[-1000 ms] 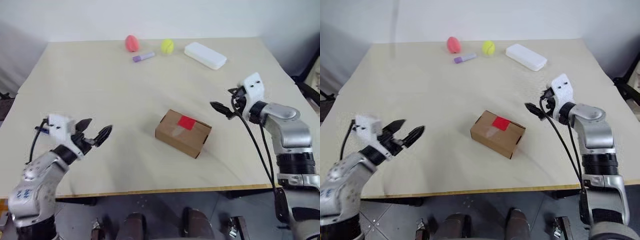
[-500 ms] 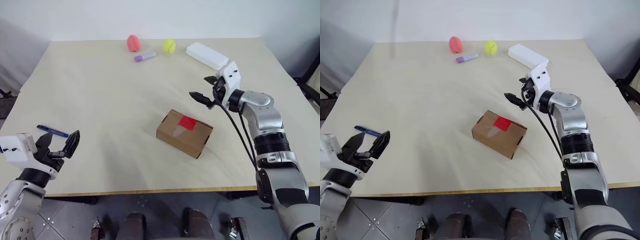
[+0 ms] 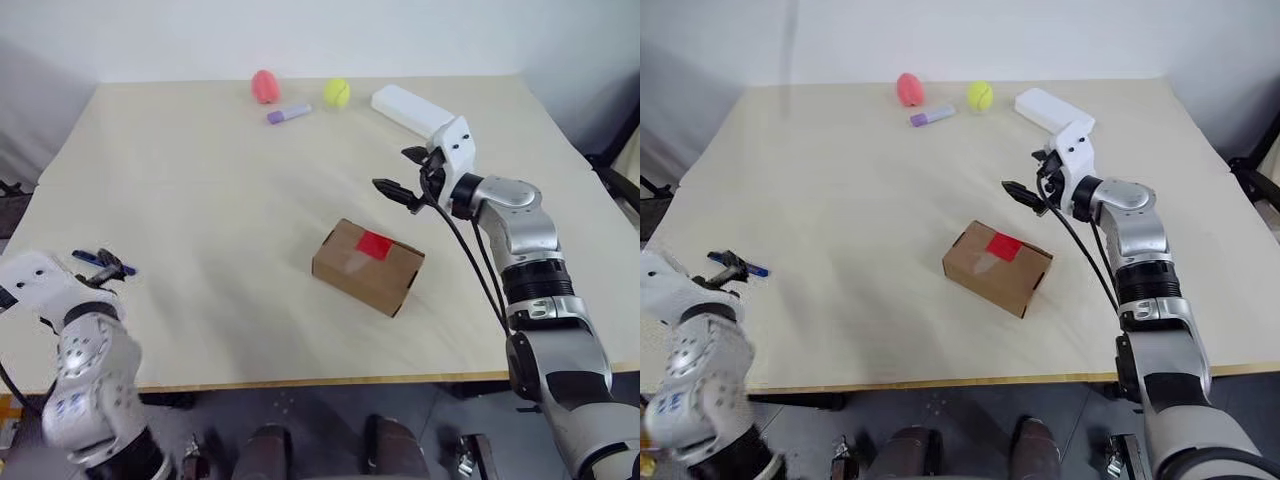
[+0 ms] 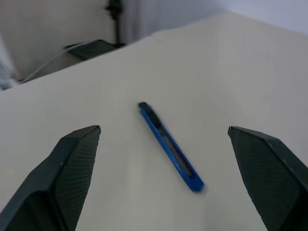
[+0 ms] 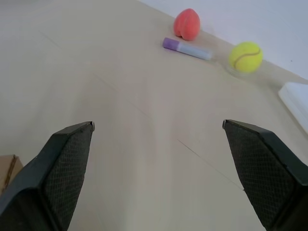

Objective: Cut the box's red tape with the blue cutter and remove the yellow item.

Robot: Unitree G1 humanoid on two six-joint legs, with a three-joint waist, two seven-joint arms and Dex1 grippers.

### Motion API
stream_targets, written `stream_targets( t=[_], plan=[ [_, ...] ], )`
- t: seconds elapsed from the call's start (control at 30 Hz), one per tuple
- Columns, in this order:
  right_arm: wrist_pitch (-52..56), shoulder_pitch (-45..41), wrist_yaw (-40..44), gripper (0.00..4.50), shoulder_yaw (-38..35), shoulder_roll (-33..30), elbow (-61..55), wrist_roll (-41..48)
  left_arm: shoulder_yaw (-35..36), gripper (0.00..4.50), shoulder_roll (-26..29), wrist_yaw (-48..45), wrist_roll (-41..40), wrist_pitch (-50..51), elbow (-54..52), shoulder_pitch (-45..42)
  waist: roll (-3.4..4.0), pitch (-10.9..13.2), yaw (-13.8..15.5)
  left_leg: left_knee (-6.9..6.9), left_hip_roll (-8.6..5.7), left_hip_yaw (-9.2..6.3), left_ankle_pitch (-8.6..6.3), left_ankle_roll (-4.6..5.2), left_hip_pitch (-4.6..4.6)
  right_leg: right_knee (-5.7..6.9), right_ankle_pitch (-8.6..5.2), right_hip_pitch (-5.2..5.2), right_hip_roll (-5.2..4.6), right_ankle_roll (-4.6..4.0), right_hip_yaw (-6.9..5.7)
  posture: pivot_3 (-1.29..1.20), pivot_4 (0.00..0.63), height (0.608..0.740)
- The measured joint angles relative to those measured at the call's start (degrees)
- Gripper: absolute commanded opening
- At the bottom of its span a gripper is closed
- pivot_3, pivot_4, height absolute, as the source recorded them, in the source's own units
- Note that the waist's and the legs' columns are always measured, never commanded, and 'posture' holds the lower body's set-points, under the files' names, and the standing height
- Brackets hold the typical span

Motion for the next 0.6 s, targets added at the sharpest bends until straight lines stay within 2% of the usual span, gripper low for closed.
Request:
stream_targets(
  t=[0.13,0.27,0.6],
  plan=[
    [0.1,0.1,0.0,4.47,0.0,0.1,0.0,0.0,-1.4,4.50,0.6,0.6,2.4,2.4,6.4,-3.2,0.00,0.0,0.0,-0.03,0.01,0.01,-0.01,-0.02,-0.01,-0.01,0.00,-0.03,0.01,0.00,0.00,0.00,0.150,0.740],
    [0.6,0.4,0.1,4.47,0.0,0.8,-1.5,0.1,0.3,4.50,-2.0,2.8,2.5,2.8,12.7,-9.3,-0.03,0.0,0.0,-0.01,0.02,0.01,-0.01,-0.02,-0.03,-0.03,0.00,-0.03,0.02,0.01,0.00,0.00,0.150,0.740],
    [5.3,3.4,4.7,4.47,0.0,-0.3,-8.3,1.9,3.6,4.50,-2.4,7.5,3.6,1.0,23.5,-17.3,-0.05,0.0,-0.1,-0.06,0.06,0.01,-0.04,-0.06,-0.01,-0.04,0.01,-0.05,0.08,0.02,-0.01,0.00,0.150,0.740]
  ],
)
